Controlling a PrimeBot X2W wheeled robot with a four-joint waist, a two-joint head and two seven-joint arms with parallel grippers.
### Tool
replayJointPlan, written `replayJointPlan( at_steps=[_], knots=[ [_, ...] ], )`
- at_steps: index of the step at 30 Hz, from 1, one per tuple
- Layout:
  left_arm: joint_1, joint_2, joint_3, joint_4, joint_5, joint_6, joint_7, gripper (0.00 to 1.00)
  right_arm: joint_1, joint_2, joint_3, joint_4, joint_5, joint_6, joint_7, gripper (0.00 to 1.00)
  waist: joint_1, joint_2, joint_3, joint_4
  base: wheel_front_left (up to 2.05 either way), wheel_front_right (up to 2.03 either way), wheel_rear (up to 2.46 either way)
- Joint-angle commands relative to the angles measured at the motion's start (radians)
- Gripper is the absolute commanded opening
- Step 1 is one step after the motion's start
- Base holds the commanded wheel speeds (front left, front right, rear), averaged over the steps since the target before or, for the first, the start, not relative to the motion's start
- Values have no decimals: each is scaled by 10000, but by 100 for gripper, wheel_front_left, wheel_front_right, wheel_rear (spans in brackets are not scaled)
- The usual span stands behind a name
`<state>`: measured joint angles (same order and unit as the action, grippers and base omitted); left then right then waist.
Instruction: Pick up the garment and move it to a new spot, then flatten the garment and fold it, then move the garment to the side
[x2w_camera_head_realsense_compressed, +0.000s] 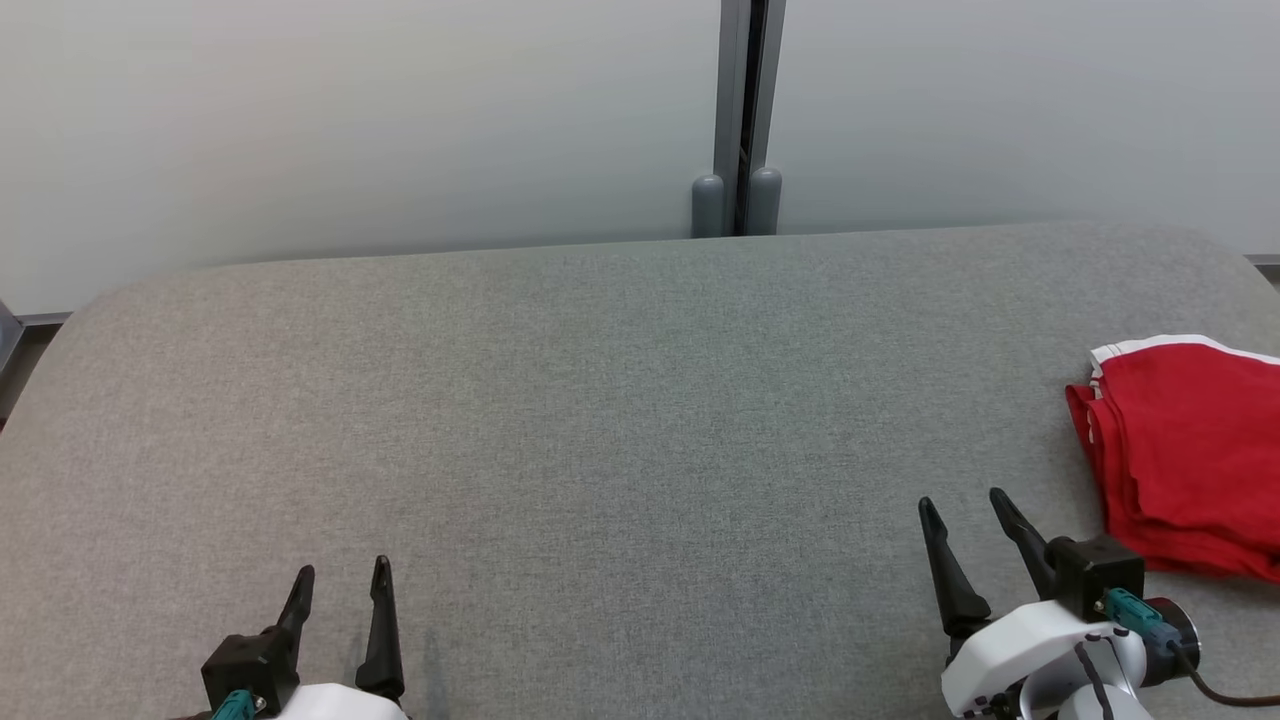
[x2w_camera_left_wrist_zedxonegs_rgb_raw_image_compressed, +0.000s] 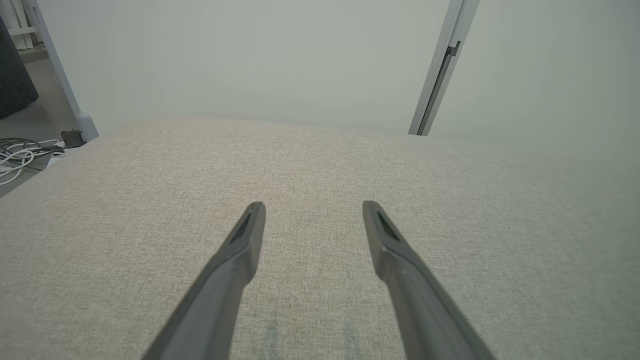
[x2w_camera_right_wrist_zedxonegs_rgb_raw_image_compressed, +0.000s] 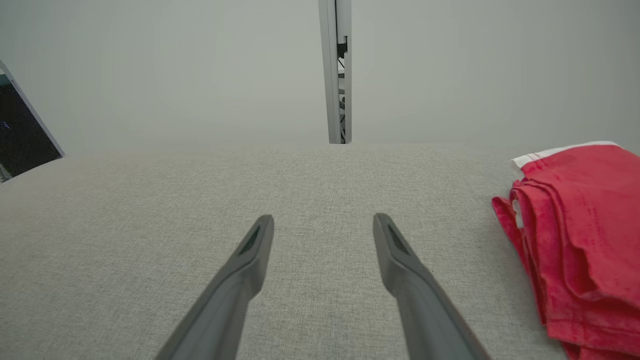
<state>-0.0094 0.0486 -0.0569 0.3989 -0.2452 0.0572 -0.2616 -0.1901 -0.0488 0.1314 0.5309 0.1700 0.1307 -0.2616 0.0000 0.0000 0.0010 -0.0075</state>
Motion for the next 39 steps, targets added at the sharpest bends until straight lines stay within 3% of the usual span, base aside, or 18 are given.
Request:
replayJointPlan(
  at_steps=[1, 23, 24, 28, 39],
  knots=[
    [-110, 45, 1, 11, 62, 56, -45, 100, 26, -51, -2, 19, 49, 0, -43, 100, 0, 0, 35, 16, 0, 0, 0],
    [-60, 5, 7, 58, -2, -33, -6, 100, -75, -6, 114, 37, 79, 0, -5, 100, 0, 0, 133, 9, 0, 0, 0],
    [99, -42, -27, 200, -12, -29, 35, 0, 167, 52, 114, 193, 77, 0, 21, 0, 0, 0, 133, 9, 0, 0, 0],
    [209, -104, -2, 503, -133, -42, 116, 0, 387, 112, 76, 442, 193, 0, 101, 0, 0, 0, 133, 9, 0, 0, 0],
    [-2, -81, 271, 211, -2160, -320, 677, 0, 437, 90, -312, -60, 2324, 0, 657, 0, 0, 0, 123, 15, 0, 0, 0]
  ],
)
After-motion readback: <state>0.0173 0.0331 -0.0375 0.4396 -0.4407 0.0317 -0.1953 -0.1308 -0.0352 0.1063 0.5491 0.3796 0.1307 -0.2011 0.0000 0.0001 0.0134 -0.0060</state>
